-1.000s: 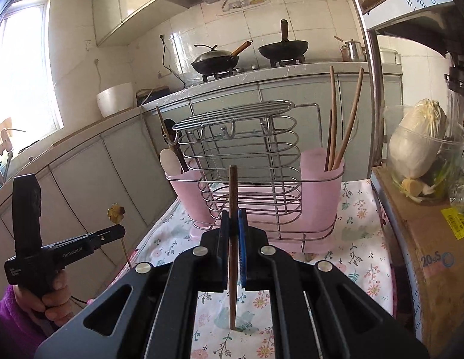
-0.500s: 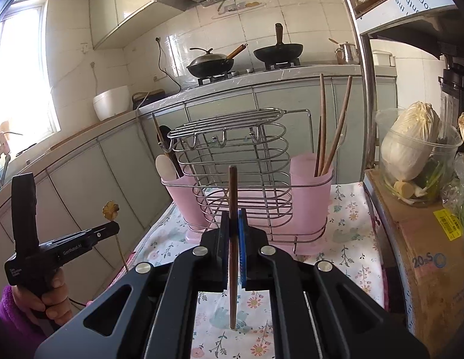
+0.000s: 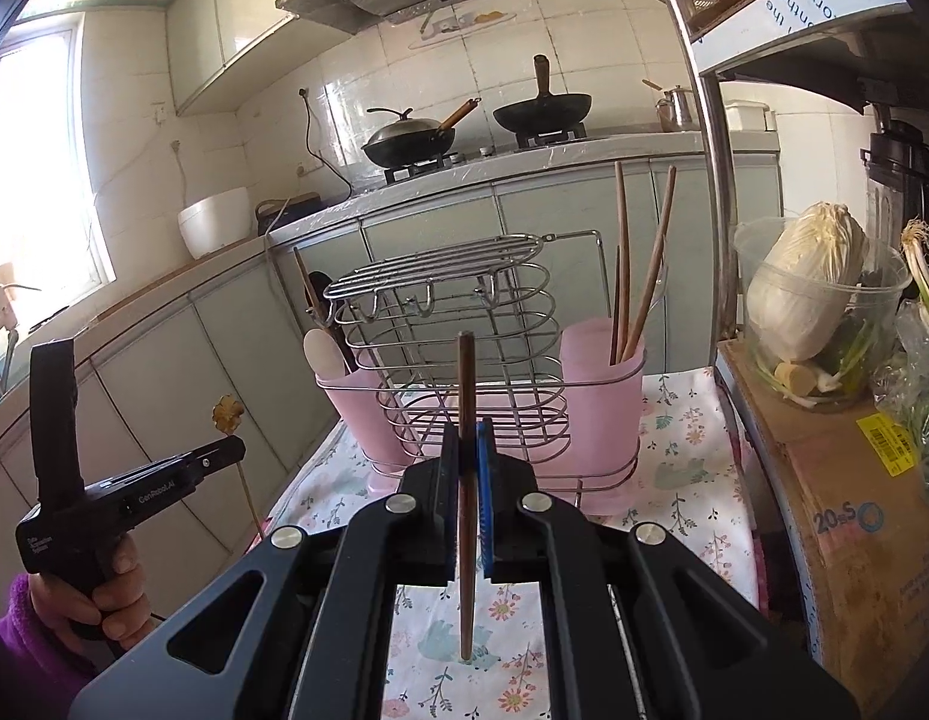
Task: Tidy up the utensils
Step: 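Lift the gold spoon and wooden chopstick up toward the pink cup, then lower the gold spoon and wooden chopstick into the pink cup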
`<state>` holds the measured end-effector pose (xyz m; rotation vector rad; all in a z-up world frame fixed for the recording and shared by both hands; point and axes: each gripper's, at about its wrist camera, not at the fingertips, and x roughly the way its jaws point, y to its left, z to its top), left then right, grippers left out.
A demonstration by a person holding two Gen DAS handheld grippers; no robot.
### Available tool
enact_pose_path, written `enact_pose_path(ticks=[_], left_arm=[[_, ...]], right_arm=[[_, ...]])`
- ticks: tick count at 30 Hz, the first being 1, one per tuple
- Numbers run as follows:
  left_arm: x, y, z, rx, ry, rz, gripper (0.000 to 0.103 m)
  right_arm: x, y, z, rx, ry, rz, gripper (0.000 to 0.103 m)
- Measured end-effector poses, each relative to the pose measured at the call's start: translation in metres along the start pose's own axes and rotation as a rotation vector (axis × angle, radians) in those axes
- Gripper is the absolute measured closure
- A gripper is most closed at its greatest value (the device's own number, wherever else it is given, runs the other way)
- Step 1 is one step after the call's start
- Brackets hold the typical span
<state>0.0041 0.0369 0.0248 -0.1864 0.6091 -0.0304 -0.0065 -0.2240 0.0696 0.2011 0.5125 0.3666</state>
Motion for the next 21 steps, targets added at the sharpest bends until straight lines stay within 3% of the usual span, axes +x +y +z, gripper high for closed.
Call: enact_pose_path(ticks=[12,21], left_arm=[[0.005,0.003,0.004,-0.006,-0.001,0.007,0.102],[0.006,0.003,0.012,-0.007,-0.015,-0.006,0.102]], right_arm=[[-0.008,-0.004,0.009,0.014,-0.026,-0.007,0.097],[-0.021,-0.012,0.041,0.007,-0.088,-0.029,0.097]])
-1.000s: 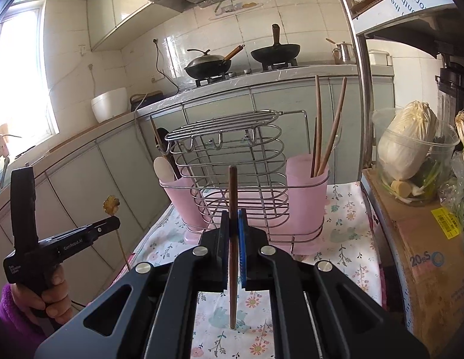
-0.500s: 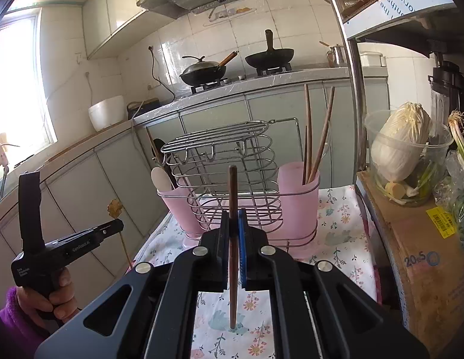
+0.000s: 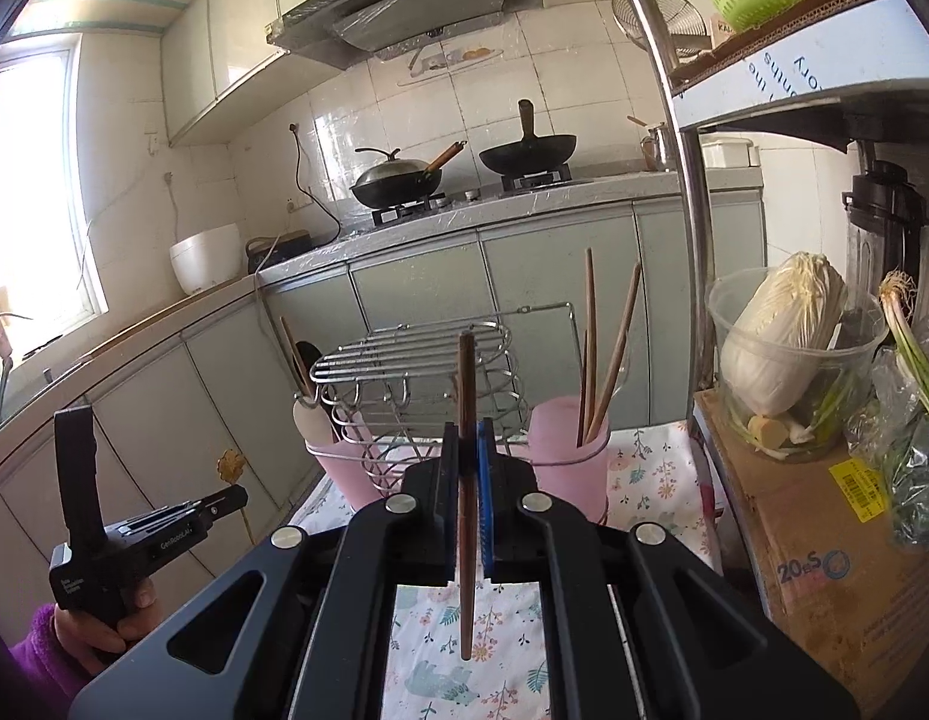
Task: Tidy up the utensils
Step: 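Lower the gold spoon and wooden chopstick into the pink cup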
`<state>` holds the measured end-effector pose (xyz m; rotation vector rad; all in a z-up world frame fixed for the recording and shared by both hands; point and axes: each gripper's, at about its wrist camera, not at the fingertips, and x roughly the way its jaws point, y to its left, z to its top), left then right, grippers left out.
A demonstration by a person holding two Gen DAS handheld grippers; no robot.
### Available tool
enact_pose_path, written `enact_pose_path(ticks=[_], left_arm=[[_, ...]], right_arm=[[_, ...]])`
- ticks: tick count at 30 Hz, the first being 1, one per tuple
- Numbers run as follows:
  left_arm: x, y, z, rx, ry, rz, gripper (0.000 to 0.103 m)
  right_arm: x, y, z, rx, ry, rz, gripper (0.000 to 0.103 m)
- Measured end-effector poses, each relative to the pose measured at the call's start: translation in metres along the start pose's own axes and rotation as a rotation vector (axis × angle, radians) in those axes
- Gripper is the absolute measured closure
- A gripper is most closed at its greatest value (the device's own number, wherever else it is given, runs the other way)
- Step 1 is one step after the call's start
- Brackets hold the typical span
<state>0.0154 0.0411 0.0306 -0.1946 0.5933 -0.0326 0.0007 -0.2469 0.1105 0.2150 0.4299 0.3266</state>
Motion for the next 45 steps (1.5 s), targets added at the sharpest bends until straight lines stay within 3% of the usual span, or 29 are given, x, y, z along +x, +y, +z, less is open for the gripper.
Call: enact_pose_path(ticks=[12,19,28,36,42,45], left_arm=[[-0.01,-0.004,0.039,-0.006,-0.086,-0.048,0.102],[-0.011,-0.008,0.054,-0.011,-0.116,-0.072,0.102],[-0.015,-0.014,0.083,-0.015,-0.173,-0.106,0.102],[-0.024,-0.016,0.126,-0.055,-0.315,-0.115,0.102],[0.007,-0.023,0.129,-0.038,-0.381,-0.072,0.102],[0.029,-0.021,0.12,-0.049,-0.371,-0.054,0.102]], right_arm=[[-0.034,-0.016,0.094,-0.049,-0.205,-0.102,0.097],[-0.012,-0.019,0.126,-0.076,-0.245,-0.13,0.097],[0.052,-0.035,0.1,-0.047,-0.111,-0.144,0.097],[0.079,-0.041,0.07,-0.041,-0.018,-0.127,0.097],[0.086,-0.045,0.058,-0.029,0.012,-0.112,0.097],[0.09,-0.044,0.055,-0.032,0.023,-0.111,0.097]])
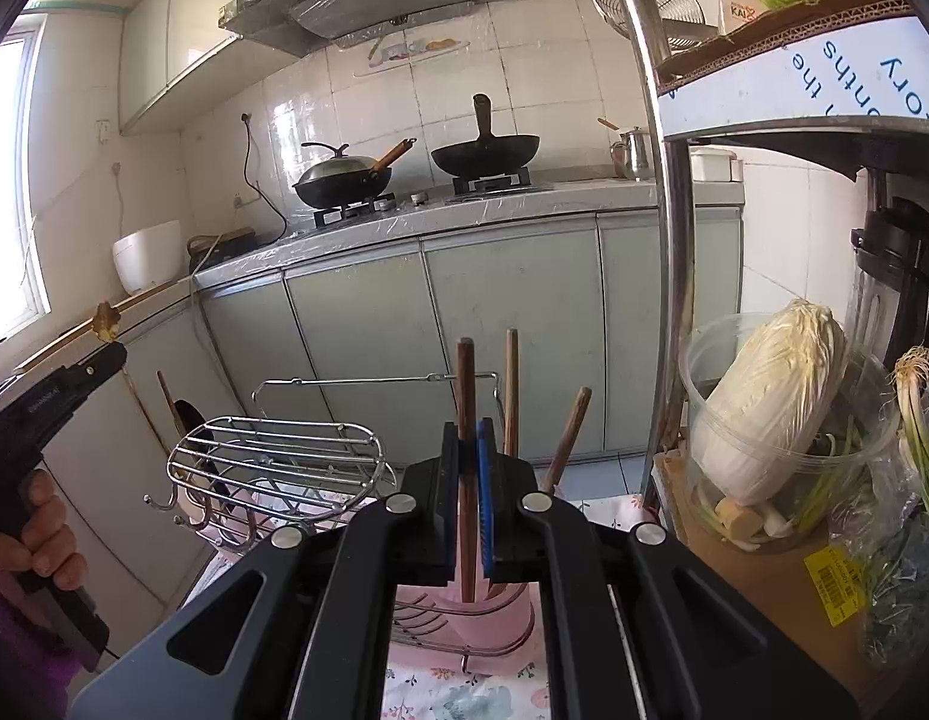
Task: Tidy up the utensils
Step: 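Lower the gold spoon and wooden chopstick into the pink cup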
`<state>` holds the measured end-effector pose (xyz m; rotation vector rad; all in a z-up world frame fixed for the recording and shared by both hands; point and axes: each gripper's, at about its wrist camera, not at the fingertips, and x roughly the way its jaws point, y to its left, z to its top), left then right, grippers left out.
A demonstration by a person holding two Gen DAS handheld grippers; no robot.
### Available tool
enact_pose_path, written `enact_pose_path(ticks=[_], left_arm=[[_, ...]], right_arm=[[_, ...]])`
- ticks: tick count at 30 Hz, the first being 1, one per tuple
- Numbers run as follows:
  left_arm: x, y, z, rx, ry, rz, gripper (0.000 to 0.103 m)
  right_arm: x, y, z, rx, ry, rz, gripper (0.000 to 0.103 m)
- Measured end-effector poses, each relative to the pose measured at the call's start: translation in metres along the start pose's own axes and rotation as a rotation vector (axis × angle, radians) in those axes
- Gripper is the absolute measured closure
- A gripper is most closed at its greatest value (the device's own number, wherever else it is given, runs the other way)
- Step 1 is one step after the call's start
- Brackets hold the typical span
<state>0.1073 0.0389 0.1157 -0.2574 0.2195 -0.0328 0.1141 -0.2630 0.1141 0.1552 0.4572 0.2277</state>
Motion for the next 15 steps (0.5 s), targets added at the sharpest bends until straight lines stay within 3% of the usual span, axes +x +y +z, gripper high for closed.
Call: enact_pose_path(ticks=[5,15], left_arm=[[0.021,0.007,-0.03,-0.013,0.092,0.013,0.102],[0.03,0.016,-0.064,0.007,0.182,0.013,0.102]], right_arm=[[0.006,-0.001,-0.005,0.001,0.021,0.0,0.097],[0.01,0.002,-0.011,-0.007,0.042,-0.006,0.097]])
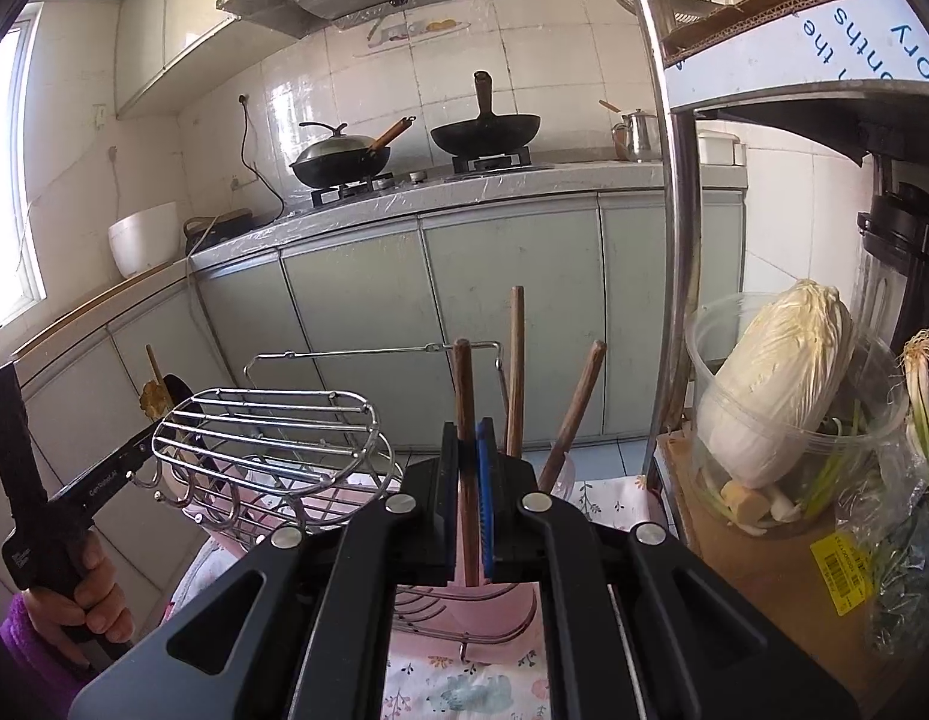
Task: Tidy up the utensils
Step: 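Lower the gold spoon and wooden chopstick into the pink cup, then open both tools to release the utensils into the pink cup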
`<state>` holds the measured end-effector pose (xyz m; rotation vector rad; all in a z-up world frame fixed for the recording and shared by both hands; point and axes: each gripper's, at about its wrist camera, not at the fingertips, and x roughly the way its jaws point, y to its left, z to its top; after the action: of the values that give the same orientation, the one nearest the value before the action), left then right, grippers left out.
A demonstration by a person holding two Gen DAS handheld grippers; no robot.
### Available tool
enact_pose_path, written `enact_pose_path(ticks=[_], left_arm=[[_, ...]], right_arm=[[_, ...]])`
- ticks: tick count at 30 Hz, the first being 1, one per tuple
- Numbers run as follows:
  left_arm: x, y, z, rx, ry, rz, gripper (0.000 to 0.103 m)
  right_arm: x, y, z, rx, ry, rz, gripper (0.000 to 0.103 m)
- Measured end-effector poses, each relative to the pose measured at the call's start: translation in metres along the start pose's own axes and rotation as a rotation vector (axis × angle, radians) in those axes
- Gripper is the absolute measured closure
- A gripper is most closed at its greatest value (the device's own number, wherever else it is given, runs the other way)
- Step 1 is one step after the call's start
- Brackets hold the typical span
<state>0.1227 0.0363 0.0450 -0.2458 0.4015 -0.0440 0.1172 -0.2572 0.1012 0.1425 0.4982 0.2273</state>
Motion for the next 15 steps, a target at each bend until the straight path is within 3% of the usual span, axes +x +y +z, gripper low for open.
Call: enact_pose_path(ticks=[10,15], left_arm=[[0.011,0.0,-0.013,0.009,0.09,0.005,0.102],[0.007,-0.004,-0.011,0.022,0.094,0.017,0.1]], right_arm=[[-0.001,0.004,0.0,-0.007,0.004,-0.007,0.097],[-0.003,0.007,0.0,-0.015,0.018,-0.02,0.097]])
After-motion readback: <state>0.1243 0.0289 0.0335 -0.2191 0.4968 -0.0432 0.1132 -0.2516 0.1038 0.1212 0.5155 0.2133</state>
